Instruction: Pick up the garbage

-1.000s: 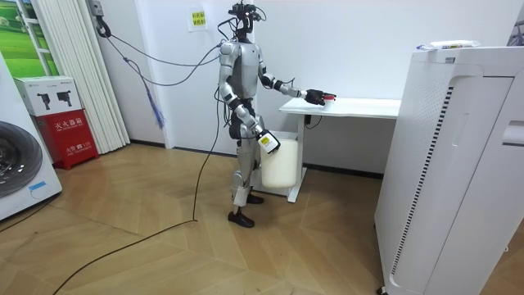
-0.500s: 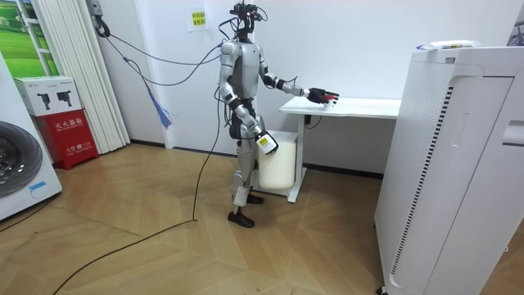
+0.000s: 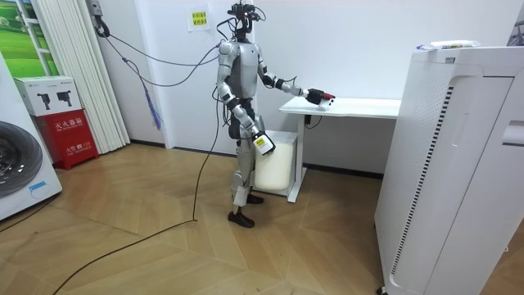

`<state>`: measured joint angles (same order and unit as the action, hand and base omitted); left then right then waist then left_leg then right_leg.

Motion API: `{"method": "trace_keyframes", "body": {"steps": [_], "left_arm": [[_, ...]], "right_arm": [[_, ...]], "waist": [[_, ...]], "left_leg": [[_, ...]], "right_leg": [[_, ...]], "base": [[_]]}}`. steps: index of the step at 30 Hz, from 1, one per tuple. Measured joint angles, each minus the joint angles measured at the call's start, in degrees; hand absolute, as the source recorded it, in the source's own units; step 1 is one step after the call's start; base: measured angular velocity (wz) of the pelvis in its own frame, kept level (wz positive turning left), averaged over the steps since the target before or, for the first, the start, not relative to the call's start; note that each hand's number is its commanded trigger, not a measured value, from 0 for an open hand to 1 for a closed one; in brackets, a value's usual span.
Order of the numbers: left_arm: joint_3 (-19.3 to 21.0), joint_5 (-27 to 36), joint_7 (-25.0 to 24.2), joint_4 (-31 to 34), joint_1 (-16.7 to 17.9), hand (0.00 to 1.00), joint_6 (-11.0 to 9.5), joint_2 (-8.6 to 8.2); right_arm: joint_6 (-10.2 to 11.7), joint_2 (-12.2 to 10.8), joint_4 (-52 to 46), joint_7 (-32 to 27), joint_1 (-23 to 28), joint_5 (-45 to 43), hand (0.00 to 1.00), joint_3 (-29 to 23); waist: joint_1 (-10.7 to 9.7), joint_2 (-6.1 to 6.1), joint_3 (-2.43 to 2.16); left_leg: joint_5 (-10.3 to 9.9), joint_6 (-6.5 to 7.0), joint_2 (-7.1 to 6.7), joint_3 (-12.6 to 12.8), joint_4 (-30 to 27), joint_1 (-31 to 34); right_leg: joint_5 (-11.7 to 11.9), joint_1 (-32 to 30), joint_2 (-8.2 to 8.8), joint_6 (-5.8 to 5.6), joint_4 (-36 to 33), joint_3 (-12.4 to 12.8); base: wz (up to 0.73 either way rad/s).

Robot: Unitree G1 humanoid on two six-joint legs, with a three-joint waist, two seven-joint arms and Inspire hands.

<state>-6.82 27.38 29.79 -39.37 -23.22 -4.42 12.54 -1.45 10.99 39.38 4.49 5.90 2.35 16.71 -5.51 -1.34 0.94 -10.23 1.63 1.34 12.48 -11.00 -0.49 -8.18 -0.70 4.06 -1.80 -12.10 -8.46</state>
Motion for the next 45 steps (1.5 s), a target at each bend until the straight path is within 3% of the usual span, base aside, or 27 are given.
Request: {"method": "trace_keyframes", "body": {"steps": [16, 25, 28, 33, 37, 42, 45], "left_arm": [[-0.8, -1.0, -1.6, 0.1, -0.3, 1.00, 0.2, 0.01], [-3.1, -4.1, -2.4, 9.4, -0.3, 1.00, -1.1, -1.75], [-4.6, -8.1, -4.4, 16.0, 0.8, 1.00, -1.1, -3.24], [-9.5, -9.0, -9.7, 22.1, 2.2, 1.00, -1.8, -3.34], [-12.1, -9.1, -13.0, 22.6, 2.7, 1.00, -2.0, -3.41], [-12.6, -9.0, -15.9, 22.8, 3.4, 1.00, -2.0, -4.78], [-13.1, -8.9, -17.1, 26.2, 6.2, 1.00, -2.0, -4.54]], "right_arm": [[0.0, 0.2, 0.7, -0.8, -1.1, 2.3, 1.00, 0.0], [0.2, 0.2, 0.7, -3.5, -6.3, 7.2, 1.00, 0.0], [0.5, 0.2, 0.8, -4.4, -8.1, 7.6, 1.00, -0.2], [1.5, 0.2, 2.0, -5.5, -11.3, 9.1, 1.00, -0.1], [1.6, 0.3, 2.6, -6.5, -12.4, 9.6, 1.00, -0.1], [1.6, 1.8, 2.6, -7.5, -13.7, 10.0, 1.00, -0.3], [1.8, 2.9, 2.6, -8.2, -13.9, 11.1, 1.00, -0.4]], "waist": [[-0.3, -0.67, 0.08], [0.3, -0.20, 0.33], [0.9, 0.21, 0.40], [1.3, 0.66, 0.37], [1.4, 0.67, 0.36], [1.7, 0.63, 0.34], [2.2, 0.62, 0.33]], "left_leg": [[-0.1, 0.12, 0.14, 0.1, -0.9, 1.4], [-0.2, 0.44, 0.04, -0.1, -2.5, 5.2], [-0.2, 0.51, -0.03, 0.0, -2.5, 5.7], [-0.2, 0.52, -0.09, -0.1, -2.5, 5.8], [-0.2, 0.52, -0.12, -0.1, -2.5, 6.0], [-0.2, 0.52, -0.10, 0.1, -2.4, 5.8], [-0.2, 0.52, -0.04, 0.8, -2.4, 5.8]], "right_leg": [[0.0, -2.1, 0.00, 0.01, -1.9, 0.5], [0.0, -5.3, 0.47, 0.00, -2.8, -0.1], [0.0, -5.7, 0.59, 0.00, -2.8, -0.2], [0.0, -5.8, 0.84, -0.02, -2.6, -1.1], [0.0, -6.0, 0.91, -0.03, -2.6, -1.1], [0.0, -6.2, 0.84, -0.03, -2.6, -0.9], [0.0, -6.4, 0.70, -0.02, -2.6, -0.1]], "base": [[-0.02], [0.04], [0.00], [0.00], [-0.01], [-0.04], [-0.11]]}}
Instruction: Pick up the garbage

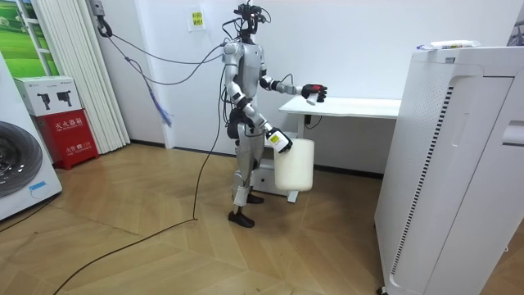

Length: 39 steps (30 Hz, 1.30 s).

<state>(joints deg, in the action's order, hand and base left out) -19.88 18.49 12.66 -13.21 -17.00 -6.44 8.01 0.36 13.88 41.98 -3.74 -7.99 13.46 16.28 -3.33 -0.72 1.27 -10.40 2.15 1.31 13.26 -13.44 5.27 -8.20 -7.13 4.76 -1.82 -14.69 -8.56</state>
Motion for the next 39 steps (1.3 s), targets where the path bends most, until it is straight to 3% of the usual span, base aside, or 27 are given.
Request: {"method": "trace_keyframes", "body": {"steps": [12, 18, 19, 20, 21, 22, 23, 24, 30, 39], "left_arm": [[-1.9, -0.2, -6.8, 1.5, 2.7, 1.00, 0.0, 0.62], [-2.2, -0.6, -9.0, 1.6, 5.6, 1.00, 0.0, 3.02], [-2.2, -0.6, -9.3, 1.6, 5.6, 0.94, 0.0, 3.14], [-2.2, -0.6, -9.7, 1.6, 5.6, 0.65, 0.0, 3.65], [-2.1, -0.6, -10.0, 1.6, 5.6, 0.57, 0.0, 3.97], [-2.1, -0.6, -10.2, 1.6, 5.6, 0.42, 0.0, 4.09], [-2.0, -0.5, -10.6, 1.6, 5.7, 0.07, 0.0, 4.22], [-2.0, -0.6, -11.0, 1.6, 5.8, 0.00, 0.0, 4.22], [-2.7, -0.5, -11.7, 1.6, 6.3, 0.00, -0.4, 3.81], [-3.7, -0.1, -12.0, 1.6, 6.3, 0.00, -1.3, 3.15]], "right_arm": [[0.0, 0.2, -0.1, -1.2, -1.1, -0.3, 1.00, -0.6], [0.8, 0.6, -0.4, -0.4, -1.9, -0.3, 1.00, -2.5], [0.9, 0.7, -0.4, -0.4, -2.0, -0.3, 1.00, -2.5], [0.9, 0.7, -0.4, -0.3, -2.0, -0.3, 1.00, -2.5], [1.0, 0.9, -0.4, -0.1, -2.0, -0.3, 1.00, -2.5], [1.0, 0.9, -0.4, 0.1, -2.0, -0.3, 1.00, -2.5], [1.0, 1.0, -0.4, 0.3, -2.0, -0.3, 1.00, -2.5], [1.0, 1.1, -0.4, 0.6, -2.0, -0.5, 1.00, -2.5], [1.1, 1.1, -0.4, 1.2, -2.1, -0.5, 1.00, -2.3], [2.0, 0.9, -0.1, 2.5, -2.3, -1.5, 1.00, -1.2]], "waist": [[0.3, 0.01, -0.20], [0.5, -0.06, -0.25], [0.5, -0.06, -0.25], [0.6, -0.08, -0.26], [0.6, -0.12, -0.28], [0.6, -0.13, -0.29], [0.6, -0.16, -0.31], [0.6, -0.24, -0.36], [0.4, -0.56, -0.55], [0.3, -0.73, -0.40]], "left_leg": [[0.0, 0.01, -0.01, 0.6, -0.2, 0.1], [0.0, 0.01, 0.10, 0.7, -0.2, 0.0], [0.0, 0.01, 0.10, 0.7, -0.2, 0.0], [0.0, 0.01, 0.10, 0.7, -0.2, -0.1], [0.0, 0.01, 0.09, 0.7, -0.3, -0.1], [0.0, 0.01, 0.09, 0.7, -0.3, -0.1], [0.0, 0.01, 0.09, 0.7, -0.2, -0.2], [0.0, 0.01, 0.10, 0.7, -0.2, -0.2], [0.0, 0.01, 0.15, 0.6, -0.2, -0.4], [0.1, 0.14, 0.06, 0.6, 0.2, -0.5]], "right_leg": [[0.0, -0.3, 0.03, 0.01, -0.4, 0.4], [0.0, -0.1, 0.10, 0.02, -0.4, -0.2], [0.0, -0.1, 0.11, 0.02, -0.5, -0.3], [0.0, 0.0, 0.12, 0.02, -0.5, -0.3], [0.0, 0.0, 0.14, 0.02, -0.5, -0.3], [0.0, 0.1, 0.15, 0.02, -0.5, -0.3], [0.0, 0.1, 0.14, 0.02, -0.5, -0.3], [0.0, 0.2, 0.14, 0.02, -0.6, -0.4], [0.0, 0.2, 0.21, 0.03, -1.0, -0.7], [0.0, 0.2, 0.31, 0.02, -0.9, -0.9]], "base": [[-0.02], [0.01], [0.00], [0.00], [0.00], [0.00], [0.00], [0.00], [0.00], [0.00]]}}
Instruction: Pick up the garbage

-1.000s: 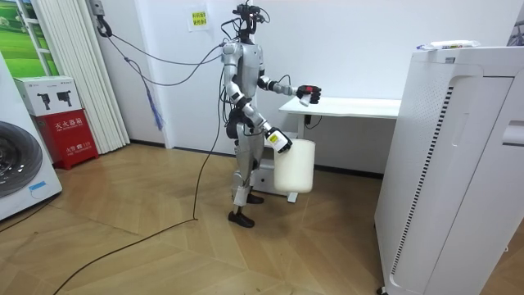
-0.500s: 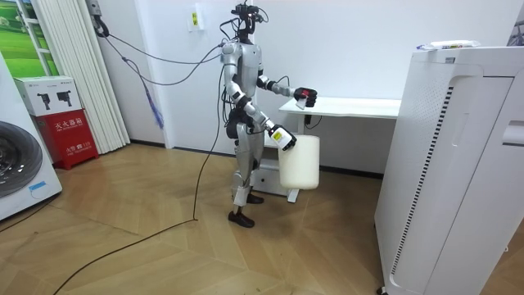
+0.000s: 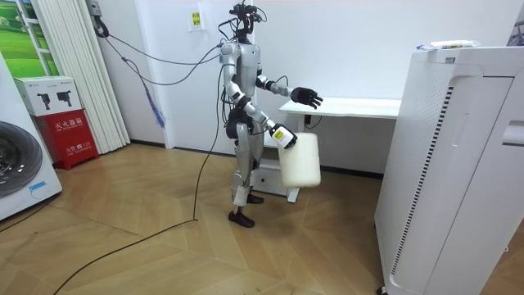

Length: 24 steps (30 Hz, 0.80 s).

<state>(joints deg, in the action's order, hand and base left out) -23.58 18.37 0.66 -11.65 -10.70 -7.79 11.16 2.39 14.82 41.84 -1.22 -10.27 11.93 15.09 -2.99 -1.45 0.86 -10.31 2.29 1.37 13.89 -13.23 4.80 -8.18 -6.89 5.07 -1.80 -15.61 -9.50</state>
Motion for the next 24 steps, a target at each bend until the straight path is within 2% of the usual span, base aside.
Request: {"method": "trace_keyframes", "body": {"steps": [7, 10, 12, 16, 24], "left_arm": [[-1.2, 0.2, 0.0, 0.0, 0.0, 0.00, 0.0, -1.48], [-1.6, 1.2, -0.2, 0.0, -0.1, 0.00, 0.0, -3.01], [-1.6, 1.5, -0.2, 0.0, -0.5, 0.00, -0.3, -4.14], [-1.6, 1.7, -0.1, 0.0, -0.8, 0.00, -1.4, -4.77], [-1.6, 2.3, -0.1, 0.0, -0.8, 0.00, -1.4, -4.79]], "right_arm": [[0.1, -0.5, 0.0, -0.6, -0.3, -1.1, 1.00, -0.1], [0.1, -1.8, 0.0, -1.1, -0.5, -1.0, 1.00, 0.0], [0.1, -2.7, 0.0, -1.3, -0.5, -1.0, 1.00, 0.0], [0.1, -4.2, 0.0, -1.2, -0.7, -1.0, 1.00, 0.0], [0.1, -4.0, 0.0, -2.2, -0.6, -0.9, 1.00, 0.0]], "waist": [[-1.3, 0.09, 0.05], [-1.5, 0.43, 0.27], [-1.4, 0.93, 0.58], [-1.5, 1.85, 1.15], [-1.5, 1.82, 1.06]], "left_leg": [[0.0, 0.00, -0.01, -0.1, 0.4, 0.0], [0.0, 0.00, 0.00, 0.0, 0.3, 0.2], [0.0, 0.00, -0.03, 0.0, 0.3, 0.3], [0.0, 0.00, -0.07, 0.1, 0.1, 0.8], [0.0, 0.00, -0.03, 0.3, -0.3, 1.5]], "right_leg": [[0.0, -0.3, -0.10, -0.03, 0.1, 0.0], [-0.1, -0.6, -0.09, -0.02, 0.0, 0.0], [-0.1, -0.8, -0.05, -0.02, 0.0, 0.0], [-0.1, -1.0, 0.01, -0.02, 0.2, 0.0], [-0.1, -1.3, -0.04, -0.02, 0.7, 0.0]], "base": [[0.00], [0.00], [0.00], [0.00], [0.00]]}}
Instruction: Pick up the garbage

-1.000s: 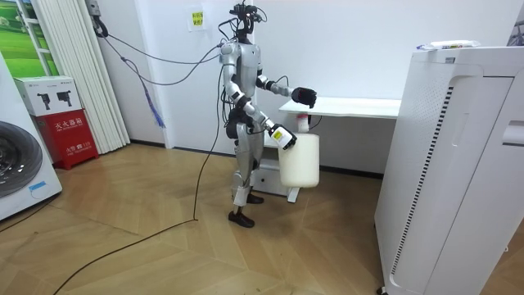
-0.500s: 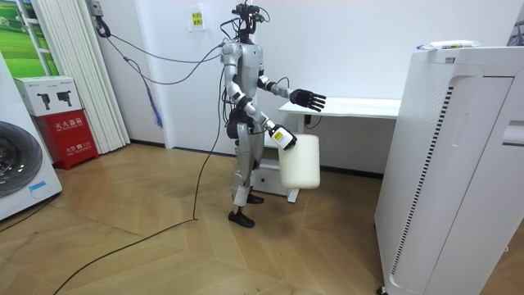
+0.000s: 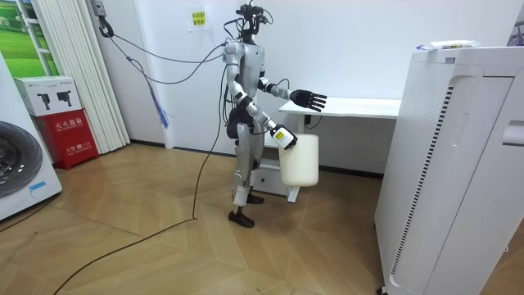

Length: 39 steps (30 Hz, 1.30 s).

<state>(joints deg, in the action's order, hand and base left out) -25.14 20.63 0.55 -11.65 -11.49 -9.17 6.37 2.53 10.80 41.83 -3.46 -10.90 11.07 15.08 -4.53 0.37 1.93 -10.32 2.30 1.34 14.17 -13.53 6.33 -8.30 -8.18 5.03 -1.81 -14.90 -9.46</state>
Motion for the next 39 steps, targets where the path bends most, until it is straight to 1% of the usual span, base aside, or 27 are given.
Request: {"method": "trace_keyframes", "body": {"steps": [4, 7, 9, 10, 11, 13, 14, 16, 18, 19, 20, 21, 22, 23, 24, 25, 26, 27, 28, 29, 31, 33, 34, 35, 36, 38, 39], "left_arm": [[0.1, -0.7, 0.4, 0.0, 0.0, 0.00, 0.0, 0.20], [0.6, -2.1, 1.2, 0.9, 0.0, 0.00, 0.0, 0.57], [0.7, -2.5, 1.6, 3.5, 0.1, 0.00, 0.0, 1.38], [0.9, -2.5, 1.7, 3.9, 0.1, 0.00, -0.1, 1.49], [1.6, -2.8, 1.9, 4.1, 0.1, 0.00, -0.1, 1.59], [2.5, -2.9, 3.0, 4.1, 0.1, 0.00, -0.1, 1.67], [3.0, -2.8, 3.5, 4.1, 0.1, 0.00, -0.2, 2.15], [3.8, -2.9, 4.0, 4.1, 0.1, 0.00, -0.2, 2.22], [5.0, -2.8, 4.4, 4.1, 0.1, 0.00, -0.3, 2.12], [5.2, -2.8, 4.6, 4.1, 0.1, 0.00, -0.3, 2.03], [5.6, -3.1, 5.1, 4.1, 0.1, 0.00, -0.3, 1.96], [6.1, -4.1, 5.4, 4.1, 0.4, 0.00, -0.4, 1.81], [6.1, -4.1, 5.5, 4.1, 0.5, 0.00, -0.4, 1.87], [6.3, -4.0, 5.5, 4.1, 0.5, 0.00, -0.4, 1.95], [6.8, -4.0, 5.5, 4.1, 0.6, 0.00, -0.4, 2.19], [7.1, -4.0, 5.5, 4.1, 0.9, 0.00, -0.4, 2.14], [7.7, -3.9, 5.5, 4.1, 1.3, 0.00, -0.3, 2.14], [8.3, -4.0, 5.5, 4.1, 1.7, 0.00, -0.3, 2.07], [8.5, -4.0, 5.5, 4.1, 1.9, 0.00, -0.3, 2.06], [8.7, -4.1, 5.5, 4.1, 2.3, 0.00, -0.3, 2.13], [8.8, -4.8, 5.5, 4.2, 2.4, 0.00, -0.4, 1.99], [9.4, -6.2, 5.6, 4.9, 2.8, 0.00, -0.4, 2.04], [9.6, -6.6, 6.2, 5.7, 3.3, 0.00, -0.8, 2.24], [9.8, -7.0, 6.8, 6.4, 3.8, 0.00, -1.1, 2.27], [9.9, -7.9, 7.4, 7.1, 4.4, 0.00, -1.4, 2.47], [10.1, -9.2, 7.8, 7.6, 4.9, 0.00, -2.3, 2.58], [10.2, -9.9, 8.0, 7.7, 4.9, 0.00, -2.5, 2.57]], "right_arm": [[0.0, 0.7, -0.3, -0.9, 0.5, 0.4, 1.00, -0.5], [0.0, 0.8, -2.6, -1.4, 1.8, -0.1, 1.00, -1.7], [0.0, 1.1, -7.3, -1.7, 4.9, -0.1, 1.00, -2.8], [0.0, 1.1, -8.2, -1.8, 5.5, 0.0, 1.00, -2.9], [0.0, 0.9, -8.6, -1.8, 5.7, 0.2, 1.00, -2.9], [0.0, 0.8, -8.6, -1.6, 5.7, 0.2, 1.00, -2.9], [0.0, 0.7, -8.6, -1.5, 5.9, 0.3, 1.00, -2.8], [0.0, 0.6, -8.8, -1.3, 5.9, 0.4, 1.00, -2.8], [0.0, 0.6, -8.9, -1.4, 6.1, 1.4, 1.00, -2.8], [0.0, 0.6, -8.9, -1.5, 6.2, 2.0, 1.00, -2.8], [0.0, 0.8, -8.9, -1.4, 6.3, 2.6, 1.00, -2.8], [0.0, 0.7, -8.9, -1.2, 6.7, 2.6, 1.00, -2.8], [0.0, 0.7, -8.9, -1.2, 7.2, 2.6, 1.00, -2.8], [0.0, 0.9, -8.9, -1.2, 7.7, 2.6, 1.00, -2.8], [0.0, 0.9, -8.8, -1.3, 7.8, 2.5, 1.00, -2.8], [0.0, 0.9, -8.8, -1.4, 7.8, 2.4, 1.00, -2.8], [0.0, 0.9, -8.8, -1.4, 7.8, 2.2, 1.00, -2.8], [0.0, 0.9, -8.8, -1.2, 7.9, 2.1, 1.00, -2.8], [0.0, 0.8, -8.8, -1.1, 7.9, 2.1, 1.00, -2.7], [0.0, 0.6, -8.8, -0.9, 8.0, 2.1, 1.00, -2.7], [0.0, 0.6, -8.9, -0.4, 8.1, 1.8, 1.00, -2.8], [0.3, 0.6, -9.0, -0.1, 8.1, 1.9, 1.00, -2.8], [0.6, 0.7, -9.0, -0.1, 8.2, 2.1, 1.00, -2.8], [0.6, 0.7, -9.0, -0.1, 8.2, 2.1, 1.00, -2.8], [0.6, 0.7, -9.0, -0.1, 8.2, 1.9, 1.00, -2.7], [0.8, 0.7, -9.0, 0.4, 8.2, 1.5, 1.00, -2.8], [1.0, 1.0, -9.0, 0.6, 8.2, 1.0, 1.00, -2.8]], "waist": [[-0.1, -0.10, -0.08], [-0.3, -0.40, -0.32], [-0.8, -0.50, -0.53], [-0.7, -0.49, -0.54], [-0.7, -0.41, -0.62], [-0.6, -0.61, -0.78], [-0.6, -0.64, -0.83], [-0.5, -0.61, -0.89], [-0.3, -0.57, -0.90], [-0.2, -0.58, -0.91], [0.1, -0.66, -0.98], [0.2, -0.75, -1.13], [0.1, -0.71, -1.33], [0.2, -0.22, -1.61], [0.2, 0.39, -1.55], [0.2, 0.43, -1.53], [0.4, 0.30, -1.55], [0.4, 0.25, -1.56], [0.4, 0.28, -1.56], [0.1, 0.43, -1.51], [0.2, 0.61, -1.60], [0.6, 0.59, -1.60], [0.9, 0.55, -1.61], [1.5, 0.46, -1.57], [2.0, 0.40, -1.57], [1.9, 0.35, -1.58], [1.8, 0.30, -1.62]], "left_leg": [[0.0, 0.00, 0.00, 0.2, 0.0, -0.6], [0.0, 0.00, 0.00, 1.0, 0.0, -1.1], [0.0, 0.00, 0.00, 1.5, 0.0, -1.2], [0.0, 0.00, 0.02, 1.8, 0.0, -1.3], [0.0, 0.01, 0.07, 3.1, 0.0, -1.9], [-0.2, 0.14, -0.04, 4.5, -0.1, -3.0], [-0.4, 0.22, -0.03, 6.1, -0.3, -3.6], [-0.8, 0.41, 0.06, 7.6, -0.6, -4.1], [-1.3, 0.72, 0.25, 8.6, -1.0, -4.0], [-1.4, 0.81, 0.44, 9.1, -1.0, -3.9], [-1.7, 1.19, 1.63, 11.2, -0.8, -3.6], [-1.9, 1.48, 2.66, 12.9, -1.2, -3.6], [-1.9, 1.52, 3.18, 14.3, -1.0, -4.0], [-1.7, 1.07, 3.55, 16.6, -0.9, -4.6], [-1.6, 0.53, 3.47, 17.5, -2.0, -4.9], [-1.8, 0.39, 3.58, 17.5, -3.0, -4.7], [-2.4, 0.26, 3.86, 16.9, -4.5, -4.3], [-3.0, 0.08, 4.19, 15.5, -6.0, -3.7], [-3.2, 0.02, 4.40, 14.8, -6.4, -3.6], [-3.9, -0.31, 5.14, 14.0, -7.7, -3.4], [-4.5, -0.65, 5.91, 14.0, -9.0, -3.4], [-4.6, -0.82, 6.03, 13.9, -9.1, -3.5], [-4.5, -0.97, 5.94, 13.8, -9.2, -3.6], [-4.6, -1.20, 5.83, 12.8, -9.2, -3.6], [-4.8, -1.48, 5.36, 10.1, -9.2, -3.6], [-4.9, -1.67, 4.61, 6.6, -8.9, -3.3], [-4.9, -1.81, 4.45, 5.8, -8.9, -3.0]], "right_leg": [[0.0, -0.1, 0.08, 0.00, -0.6, 0.3], [0.0, -0.6, 0.13, 0.00, -1.6, 1.4], [0.0, -1.2, 0.17, -0.01, -2.4, 1.5], [0.0, -1.3, 0.17, 0.00, -2.8, 1.6], [0.0, -1.4, 0.21, 0.02, -3.1, 1.5], [0.3, -1.3, 0.20, 0.40, -3.4, 1.6], [0.4, -1.6, 0.17, 0.59, -4.3, 1.5], [0.7, -2.4, 0.16, 1.03, -5.3, 1.5], [2.1, -3.4, -0.03, 1.40, -5.3, 1.5], [2.7, -3.5, -0.10, 1.49, -4.8, 1.4], [3.6, -3.4, -0.10, 1.59, -4.1, 0.1], [2.4, -3.1, 0.76, 2.05, -7.1, -2.6], [0.9, -2.6, 1.12, 1.65, -9.3, -4.3], [-1.7, -1.1, 2.42, 1.03, -11.7, -6.5], [-2.9, -0.3, 2.85, 0.91, -11.2, -6.3], [-3.1, -0.2, 2.74, 1.24, -10.6, -6.4], [-3.3, -0.5, 2.38, 1.88, -9.7, -6.2], [-3.4, -0.3, 1.69, 2.97, -8.9, -6.0], [-3.3, 0.1, 1.40, 3.19, -8.8, -6.1], [-3.3, 0.1, 0.78, 3.44, -8.7, -6.0], [-3.5, 0.1, -0.13, 3.69, -8.8, -4.9], [-3.3, -0.2, -0.67, 3.97, -8.9, -4.0], [-3.2, -0.7, -1.21, 4.17, -9.0, -3.1], [-3.0, -1.1, -1.63, 4.50, -8.9, -2.0], [-2.8, -1.1, -2.20, 4.83, -8.9, -1.2], [-2.9, -1.1, -2.44, 5.08, -8.9, -1.4], [-3.0, -1.1, -2.52, 5.23, -9.0, -1.3]], "base": [[-0.08], [-0.20], [-0.14], [-0.29], [-0.47], [-0.53], [-0.56], [-0.56], [-0.51], [-0.58], [-0.54], [-0.46], [-0.25], [-0.24], [-0.27], [-0.40], [-0.44], [-0.46], [-0.35], [-0.21], [-0.27], [-0.37], [-0.47], [-0.61], [-0.48], [-0.18], [0.00]]}}
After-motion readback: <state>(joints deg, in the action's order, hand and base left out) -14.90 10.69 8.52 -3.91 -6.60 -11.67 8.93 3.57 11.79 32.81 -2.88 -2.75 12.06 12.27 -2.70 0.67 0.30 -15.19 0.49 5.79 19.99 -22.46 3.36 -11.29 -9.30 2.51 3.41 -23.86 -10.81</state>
